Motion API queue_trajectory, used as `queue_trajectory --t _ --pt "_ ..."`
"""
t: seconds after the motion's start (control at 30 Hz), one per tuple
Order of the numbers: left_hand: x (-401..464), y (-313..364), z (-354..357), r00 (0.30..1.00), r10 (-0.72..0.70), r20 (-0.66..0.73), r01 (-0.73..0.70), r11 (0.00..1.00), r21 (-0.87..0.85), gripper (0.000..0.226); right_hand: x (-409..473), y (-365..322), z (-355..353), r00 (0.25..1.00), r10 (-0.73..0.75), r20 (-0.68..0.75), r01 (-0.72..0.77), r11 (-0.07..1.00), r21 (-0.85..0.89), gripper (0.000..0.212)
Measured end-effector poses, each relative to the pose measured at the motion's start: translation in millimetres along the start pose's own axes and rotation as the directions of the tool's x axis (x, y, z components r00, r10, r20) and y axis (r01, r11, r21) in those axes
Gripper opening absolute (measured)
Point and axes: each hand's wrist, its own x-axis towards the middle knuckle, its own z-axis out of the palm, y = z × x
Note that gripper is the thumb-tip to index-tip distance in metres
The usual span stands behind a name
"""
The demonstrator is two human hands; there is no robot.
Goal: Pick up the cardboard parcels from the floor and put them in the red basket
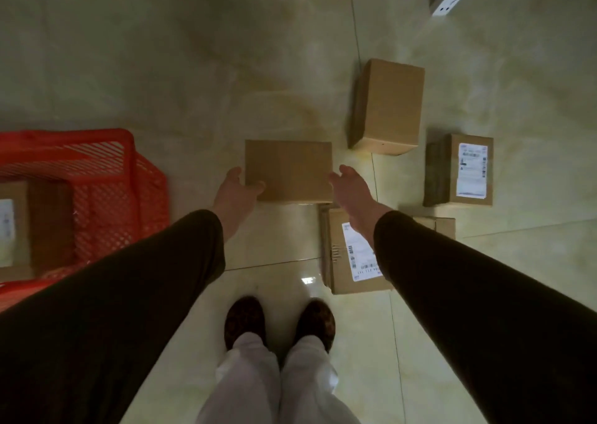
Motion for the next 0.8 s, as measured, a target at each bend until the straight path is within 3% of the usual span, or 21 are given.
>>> queue_trajectory --t 0.07,0.17,0.3,0.53,0.8 --pt "13.0 -4.9 5.9 0.999 -0.027 0.042 0.029 0.999 -0.036 0.075 15.6 4.4 5.4 0.999 0.034 0.025 -0.035 0.999 0.022 0.057" --pt "25.3 -10.6 13.7 0.990 -0.048 0.132 0.063 0.992 -0.110 0.057 29.1 6.2 15.5 0.994 0.079 0.082 -0.081 0.997 0.017 0.055" --pt "16.2 -9.3 16.4 0.989 -0.055 0.134 0.081 0.978 -0.193 0.058 26.7 6.1 15.9 0.994 0.060 0.094 -0.064 0.997 0.044 0.048" --pt "-54.3 20.3 -13.2 0.999 0.037 -0.012 -0.039 0.958 -0.286 0.067 -43.7 -28.4 1.4 0.998 -0.067 -0.001 0.067 0.991 0.116 0.039" --pt "-144.9 47.7 -74.3 0.987 0.122 -0.100 -0.150 0.922 -0.356 0.065 -150.6 -77.2 11.6 0.961 -0.204 -0.185 0.234 0.960 0.153 0.045"
